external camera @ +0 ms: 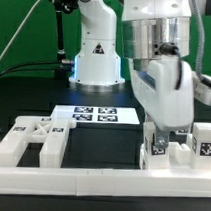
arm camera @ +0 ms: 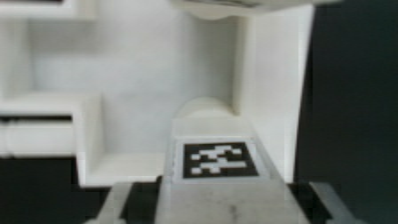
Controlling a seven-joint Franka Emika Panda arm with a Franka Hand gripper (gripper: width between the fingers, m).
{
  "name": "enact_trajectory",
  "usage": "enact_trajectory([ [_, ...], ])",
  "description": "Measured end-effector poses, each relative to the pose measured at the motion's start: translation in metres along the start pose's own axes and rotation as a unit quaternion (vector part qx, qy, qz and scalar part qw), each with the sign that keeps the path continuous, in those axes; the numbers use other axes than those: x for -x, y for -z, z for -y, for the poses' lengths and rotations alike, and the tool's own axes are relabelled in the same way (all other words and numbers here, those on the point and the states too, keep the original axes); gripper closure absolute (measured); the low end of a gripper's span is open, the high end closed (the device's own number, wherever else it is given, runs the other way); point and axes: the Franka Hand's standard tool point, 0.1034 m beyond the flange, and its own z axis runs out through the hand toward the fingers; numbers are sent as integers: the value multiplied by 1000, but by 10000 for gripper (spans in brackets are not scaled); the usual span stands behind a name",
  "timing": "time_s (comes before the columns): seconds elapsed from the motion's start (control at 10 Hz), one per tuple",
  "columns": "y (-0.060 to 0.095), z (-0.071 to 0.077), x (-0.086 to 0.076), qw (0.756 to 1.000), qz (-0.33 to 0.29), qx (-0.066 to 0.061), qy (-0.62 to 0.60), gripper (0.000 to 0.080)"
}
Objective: Assemble chair
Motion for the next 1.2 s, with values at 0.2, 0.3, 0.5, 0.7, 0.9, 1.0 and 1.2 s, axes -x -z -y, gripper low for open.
enact_trajectory([
  [0.2, -2, 1, 4, 995, -1, -8, -101, 515],
  [0.3, -2, 1, 3, 992, -1, -8, -126, 515],
  [0.5, -2, 1, 3, 991, -1, -8, -137, 515],
  [0.7, -2, 1, 3, 995, -2, -8, -100, 422],
  [0.9, -1, -1, 4, 997, -4, -13, 81, 218],
  [1.0, 1, -4, 7, 985, -2, -11, 172, 167],
  [1.2, 0, -5, 6, 969, -3, -10, 247, 155],
])
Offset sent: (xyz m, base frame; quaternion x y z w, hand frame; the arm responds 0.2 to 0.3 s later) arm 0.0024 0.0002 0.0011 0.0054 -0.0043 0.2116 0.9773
